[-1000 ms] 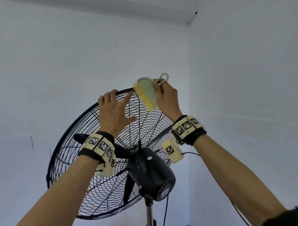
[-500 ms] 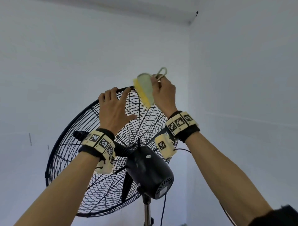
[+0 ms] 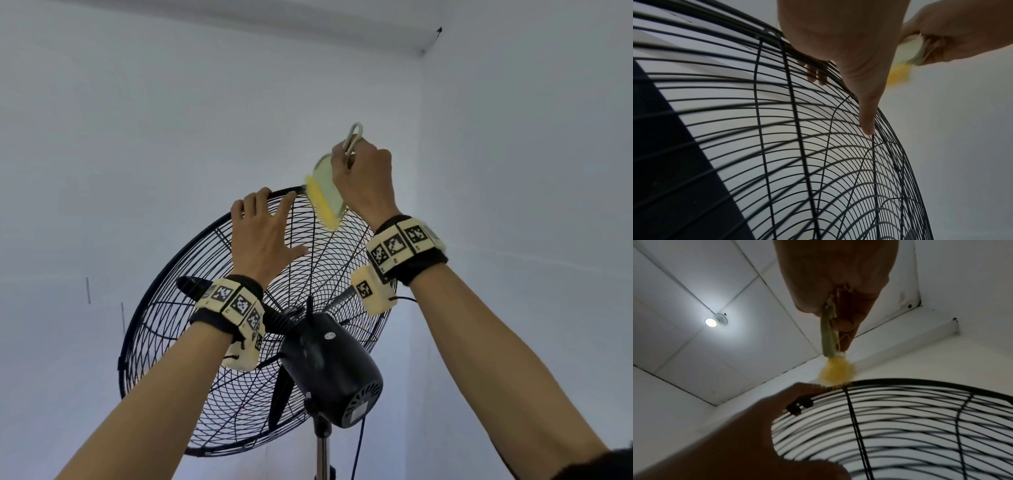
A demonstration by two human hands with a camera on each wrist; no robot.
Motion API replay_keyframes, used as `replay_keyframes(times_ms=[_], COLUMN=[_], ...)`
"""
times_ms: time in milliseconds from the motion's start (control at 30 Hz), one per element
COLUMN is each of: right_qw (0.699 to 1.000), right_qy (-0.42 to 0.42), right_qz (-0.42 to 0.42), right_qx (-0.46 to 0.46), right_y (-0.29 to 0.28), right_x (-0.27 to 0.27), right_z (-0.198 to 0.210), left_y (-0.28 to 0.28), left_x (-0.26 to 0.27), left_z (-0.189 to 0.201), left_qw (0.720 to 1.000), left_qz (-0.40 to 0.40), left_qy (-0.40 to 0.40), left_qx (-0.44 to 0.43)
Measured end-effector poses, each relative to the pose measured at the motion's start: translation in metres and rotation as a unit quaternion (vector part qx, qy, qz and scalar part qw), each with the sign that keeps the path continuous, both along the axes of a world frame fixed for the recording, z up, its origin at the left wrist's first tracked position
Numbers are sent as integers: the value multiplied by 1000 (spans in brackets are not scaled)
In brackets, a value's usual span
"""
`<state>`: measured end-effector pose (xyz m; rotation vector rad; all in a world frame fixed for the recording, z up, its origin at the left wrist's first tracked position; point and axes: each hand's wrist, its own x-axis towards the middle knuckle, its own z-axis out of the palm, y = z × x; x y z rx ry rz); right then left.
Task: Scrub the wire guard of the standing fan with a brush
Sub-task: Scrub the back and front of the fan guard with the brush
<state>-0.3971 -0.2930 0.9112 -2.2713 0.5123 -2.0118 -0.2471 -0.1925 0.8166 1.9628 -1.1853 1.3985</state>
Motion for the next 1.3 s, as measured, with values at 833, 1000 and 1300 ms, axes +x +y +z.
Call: replay_keyframes(times_ms=[833,1000,1300], right_qw=[989,980,979], right_qy=[-126,-65,-118], right_qz=[82,144,133], right_qx=[9,118,103], right_y=[33,40,49], right_x=[1,-4,-11], right_z=[-89,-154,-142], left_y=[0,6,2], left_x=[1,9,3], left_z=[-1,0,-1], left_qw=[1000,1000,1000], left_qz=[-8,-7,-21], left_qy=[-1,19,10], left_qx=[-5,1,-3])
